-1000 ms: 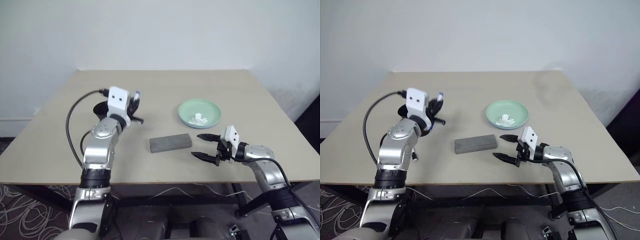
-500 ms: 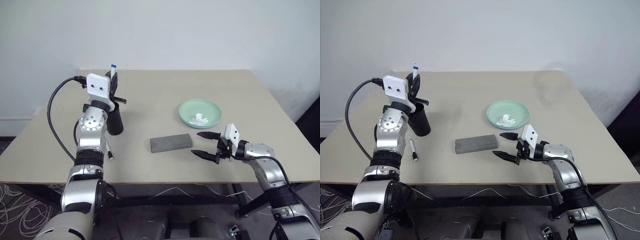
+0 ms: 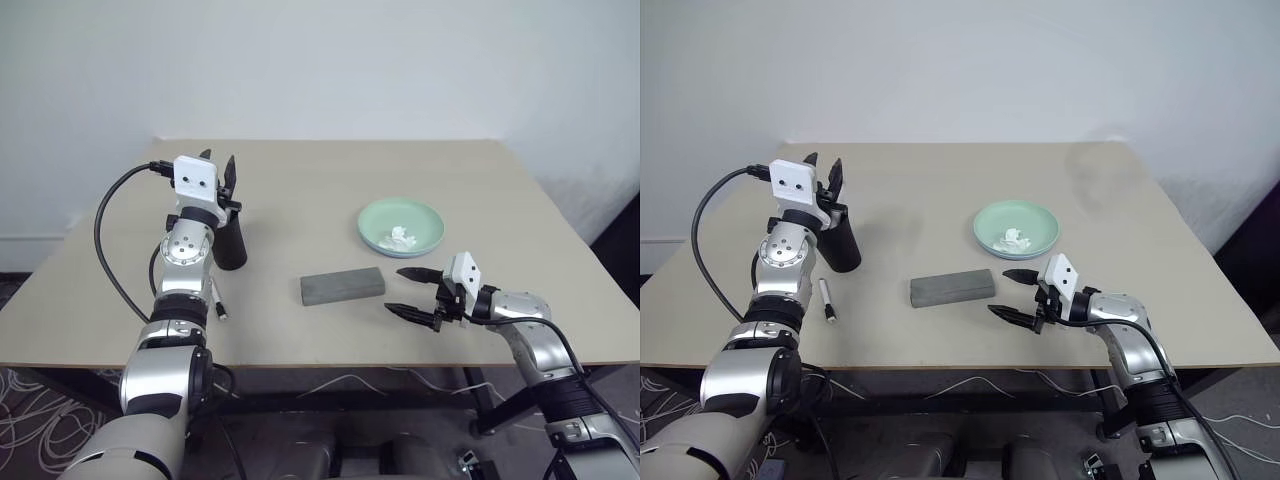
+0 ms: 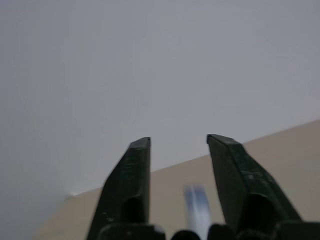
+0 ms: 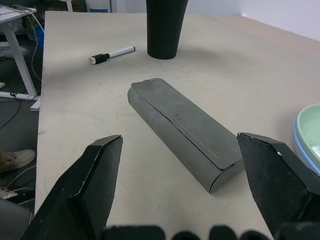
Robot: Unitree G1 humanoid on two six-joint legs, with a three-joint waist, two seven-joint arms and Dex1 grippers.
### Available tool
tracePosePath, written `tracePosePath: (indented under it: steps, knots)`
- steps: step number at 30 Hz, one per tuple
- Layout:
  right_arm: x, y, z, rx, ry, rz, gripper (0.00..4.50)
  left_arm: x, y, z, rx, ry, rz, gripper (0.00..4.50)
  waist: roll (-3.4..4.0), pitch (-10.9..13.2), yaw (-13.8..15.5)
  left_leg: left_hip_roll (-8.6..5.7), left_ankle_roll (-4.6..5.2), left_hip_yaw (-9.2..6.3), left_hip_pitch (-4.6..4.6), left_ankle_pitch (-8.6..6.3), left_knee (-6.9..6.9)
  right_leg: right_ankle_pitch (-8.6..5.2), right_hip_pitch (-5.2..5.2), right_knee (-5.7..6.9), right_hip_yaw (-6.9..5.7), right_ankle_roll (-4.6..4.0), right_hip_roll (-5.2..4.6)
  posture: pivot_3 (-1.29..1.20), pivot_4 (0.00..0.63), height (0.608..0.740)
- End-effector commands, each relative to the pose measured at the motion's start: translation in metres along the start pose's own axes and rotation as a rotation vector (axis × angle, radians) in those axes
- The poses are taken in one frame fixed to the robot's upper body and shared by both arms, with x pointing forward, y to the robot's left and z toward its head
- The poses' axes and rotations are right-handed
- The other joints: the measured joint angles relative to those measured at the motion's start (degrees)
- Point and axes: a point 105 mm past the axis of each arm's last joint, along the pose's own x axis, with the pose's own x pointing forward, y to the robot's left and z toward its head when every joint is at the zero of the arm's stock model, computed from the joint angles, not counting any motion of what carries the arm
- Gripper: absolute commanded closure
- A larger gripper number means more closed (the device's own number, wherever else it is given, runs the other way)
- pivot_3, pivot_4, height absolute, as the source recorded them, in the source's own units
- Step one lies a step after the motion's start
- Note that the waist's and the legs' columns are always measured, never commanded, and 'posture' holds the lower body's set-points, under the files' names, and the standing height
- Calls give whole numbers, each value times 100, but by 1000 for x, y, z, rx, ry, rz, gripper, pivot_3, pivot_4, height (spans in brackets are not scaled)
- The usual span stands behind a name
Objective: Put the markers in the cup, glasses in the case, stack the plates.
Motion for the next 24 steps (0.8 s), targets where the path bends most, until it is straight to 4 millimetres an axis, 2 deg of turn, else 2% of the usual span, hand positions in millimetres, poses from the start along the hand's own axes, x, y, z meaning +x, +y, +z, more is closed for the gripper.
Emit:
tracePosePath:
  steps: [1, 8, 16, 21, 24]
  knots:
    - [-2, -5, 16, -57, -30, -10, 522, 10, 5, 24, 16, -79, 14, 1253, 0, 0, 0, 0, 0, 0, 0, 0, 0, 0, 0, 0, -1, 0, 0, 0, 0, 736]
    - [0, -5, 17, -58, -31, -3, 522, 10, 2, 28, -18, -88, 4, 1253, 0, 0, 1, 0, 0, -1, 0, 0, 1, 0, 2, 0, -4, 0, 0, 0, 0, 736]
    - [1, -5, 17, -58, -31, 4, 522, 0, -25, 57, -235, -147, -192, 1253, 0, 0, -16, 1, 0, -2, 0, 0, 3, 0, 4, 0, -6, 0, -1, 0, 0, 736]
    - [2, -5, 16, -58, -31, 8, 522, -33, -50, 71, -360, -99, -443, 1253, 2, 0, -66, 3, 0, -3, 2, 0, 2, -1, 1, 4, 1, -1, 3, 0, 0, 736]
    - [4, -4, 18, -59, -34, 15, 522, -59, -52, 61, -371, 30, -523, 1253, 5, 1, -84, 4, 0, -2, 5, 0, -1, -2, 0, 4, 32, -4, 7, 0, 0, 736]
